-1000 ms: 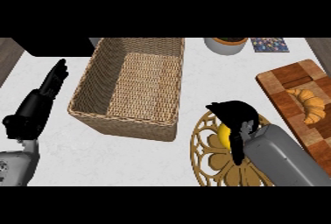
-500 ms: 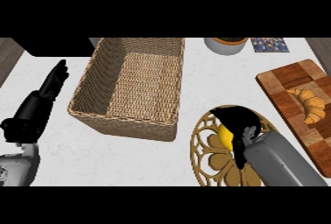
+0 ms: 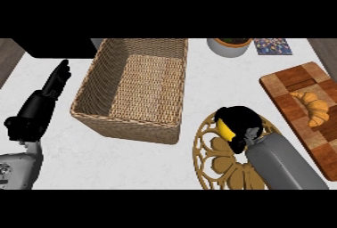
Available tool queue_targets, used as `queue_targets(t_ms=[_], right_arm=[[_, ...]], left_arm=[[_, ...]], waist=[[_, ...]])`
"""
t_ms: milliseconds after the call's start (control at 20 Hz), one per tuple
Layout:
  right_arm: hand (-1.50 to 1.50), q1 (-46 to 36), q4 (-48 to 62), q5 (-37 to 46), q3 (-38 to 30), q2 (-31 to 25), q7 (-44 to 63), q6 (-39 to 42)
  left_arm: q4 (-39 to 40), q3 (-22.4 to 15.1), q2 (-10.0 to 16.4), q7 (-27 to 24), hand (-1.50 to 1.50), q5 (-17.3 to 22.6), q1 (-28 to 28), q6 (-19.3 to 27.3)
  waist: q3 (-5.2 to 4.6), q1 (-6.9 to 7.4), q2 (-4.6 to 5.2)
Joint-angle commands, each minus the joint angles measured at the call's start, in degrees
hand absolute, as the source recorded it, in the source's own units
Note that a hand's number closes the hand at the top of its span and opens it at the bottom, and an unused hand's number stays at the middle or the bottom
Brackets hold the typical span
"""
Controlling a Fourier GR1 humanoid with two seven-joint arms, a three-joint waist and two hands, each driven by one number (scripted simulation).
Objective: Pick the lemon from the placemat and place it in the basket
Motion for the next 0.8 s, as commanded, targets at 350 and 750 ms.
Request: queue_targets(t_ms=[350,750], right_arm=[[1.5,0.7,7.9,10.0,0.7,-0.3,-10.5,-12.3],[1.5,-7.3,18.4,11.7,-14.4,-6.8,-11.7,-30.9]], left_arm=[[-5.2,2.4,1.5,3.6,0.0,1.7,1.9,-3.9],[-0.7,-0.2,-1.8,-0.6,0.0,-2.6,1.1,-0.1]], waist=[[0.47,0.46,0.67],[0.5,0.72,1.02]])
